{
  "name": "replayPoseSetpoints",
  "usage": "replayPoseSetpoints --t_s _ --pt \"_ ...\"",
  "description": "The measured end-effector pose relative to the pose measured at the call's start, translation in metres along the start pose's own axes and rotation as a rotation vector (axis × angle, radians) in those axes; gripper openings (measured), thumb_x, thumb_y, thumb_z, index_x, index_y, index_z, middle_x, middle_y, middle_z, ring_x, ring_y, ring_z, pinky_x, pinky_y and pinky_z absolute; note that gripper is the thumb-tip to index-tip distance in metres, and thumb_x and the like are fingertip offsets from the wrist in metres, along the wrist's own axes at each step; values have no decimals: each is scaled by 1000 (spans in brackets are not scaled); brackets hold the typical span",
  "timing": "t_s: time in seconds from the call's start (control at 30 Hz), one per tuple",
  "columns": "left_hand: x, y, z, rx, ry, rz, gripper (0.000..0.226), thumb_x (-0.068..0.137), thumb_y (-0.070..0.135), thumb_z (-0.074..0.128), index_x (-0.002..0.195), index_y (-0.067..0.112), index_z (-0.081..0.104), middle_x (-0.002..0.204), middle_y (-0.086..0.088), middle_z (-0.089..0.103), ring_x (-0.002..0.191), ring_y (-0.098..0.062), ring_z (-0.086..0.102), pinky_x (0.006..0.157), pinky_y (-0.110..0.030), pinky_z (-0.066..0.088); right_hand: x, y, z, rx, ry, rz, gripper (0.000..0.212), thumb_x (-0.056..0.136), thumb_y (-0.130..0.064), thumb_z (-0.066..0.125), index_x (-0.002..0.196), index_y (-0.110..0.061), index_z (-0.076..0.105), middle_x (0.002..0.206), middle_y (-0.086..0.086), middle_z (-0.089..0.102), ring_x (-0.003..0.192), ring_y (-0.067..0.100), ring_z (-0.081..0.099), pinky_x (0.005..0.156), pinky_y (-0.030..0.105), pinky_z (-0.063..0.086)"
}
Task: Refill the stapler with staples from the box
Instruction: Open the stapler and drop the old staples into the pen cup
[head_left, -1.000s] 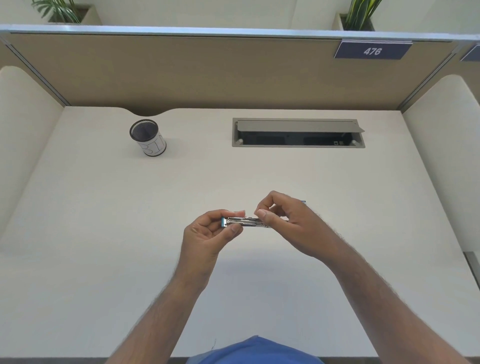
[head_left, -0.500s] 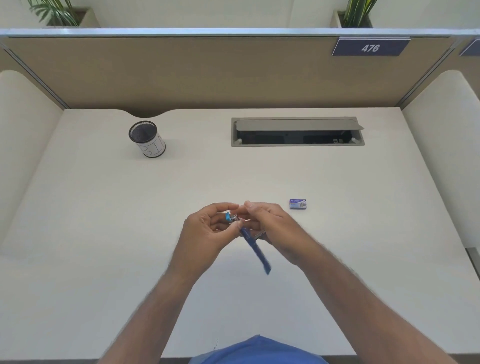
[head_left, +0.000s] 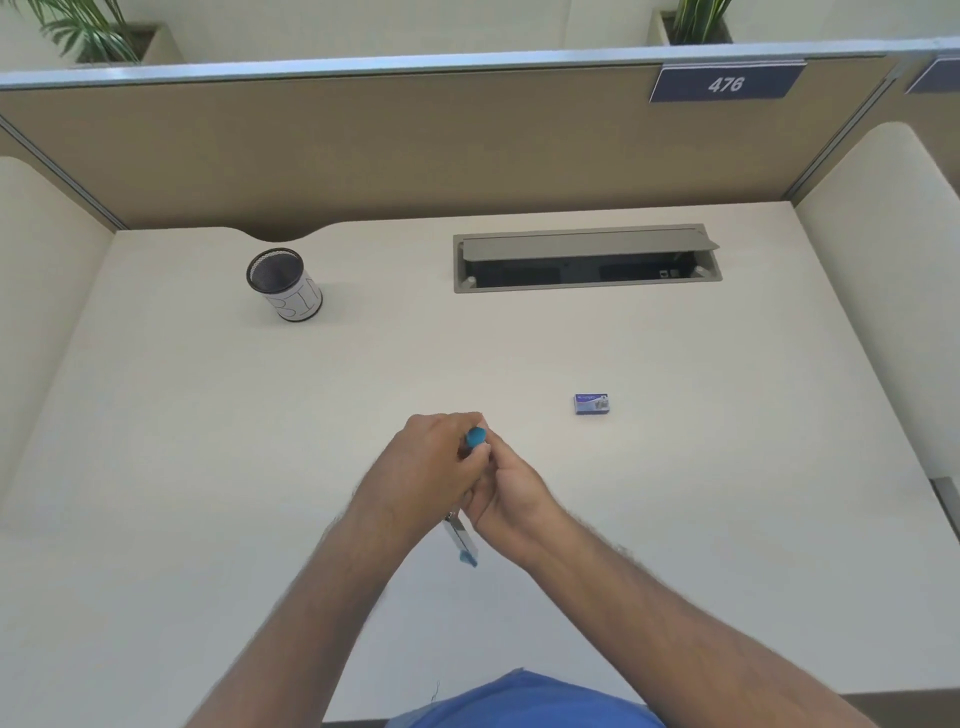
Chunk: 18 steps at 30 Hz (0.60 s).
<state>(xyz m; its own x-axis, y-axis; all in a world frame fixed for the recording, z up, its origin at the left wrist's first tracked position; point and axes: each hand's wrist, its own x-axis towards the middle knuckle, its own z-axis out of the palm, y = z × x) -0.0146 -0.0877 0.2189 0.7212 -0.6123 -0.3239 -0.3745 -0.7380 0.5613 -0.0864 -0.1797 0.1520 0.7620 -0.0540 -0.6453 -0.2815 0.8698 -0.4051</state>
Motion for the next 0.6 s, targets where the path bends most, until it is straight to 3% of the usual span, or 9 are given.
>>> replayPoseSetpoints --t_s 0.13,0.17,0.3,0.6 --pt "4 1 4 113 -29 25 31 106 22 51 127 10 70 105 -6 77 101 -24 69 88 -44 56 5 8 -5 83 41 16 43 111 -42 53 123 -7 75 121 10 78 108 19 74 103 35 56" --pt "3 2 4 104 -29 26 35 108 24 49 135 10 67 112 -7 76 108 -25 67 92 -42 55 5 9 -4 112 48 16 43 111 -41 53 124 -6 75 122 11 77 109 19 75 105 36 56" --pt "1 -2 4 -1 7 37 45 111 27 48 154 15 53 119 -3 71 116 -22 62 100 -36 50 1 10 -5 218 45 -11 41 114 -33 50 114 -1 75 111 15 81 96 19 81 78 29 65" --pt "-4 -15 4 -92 70 98 40 106 21 61 145 19 64 98 6 65 90 -5 60 80 -10 44 4 4 -7 252 18 -2 40 113 -27 50 112 5 73 108 22 79 95 27 81 81 32 66"
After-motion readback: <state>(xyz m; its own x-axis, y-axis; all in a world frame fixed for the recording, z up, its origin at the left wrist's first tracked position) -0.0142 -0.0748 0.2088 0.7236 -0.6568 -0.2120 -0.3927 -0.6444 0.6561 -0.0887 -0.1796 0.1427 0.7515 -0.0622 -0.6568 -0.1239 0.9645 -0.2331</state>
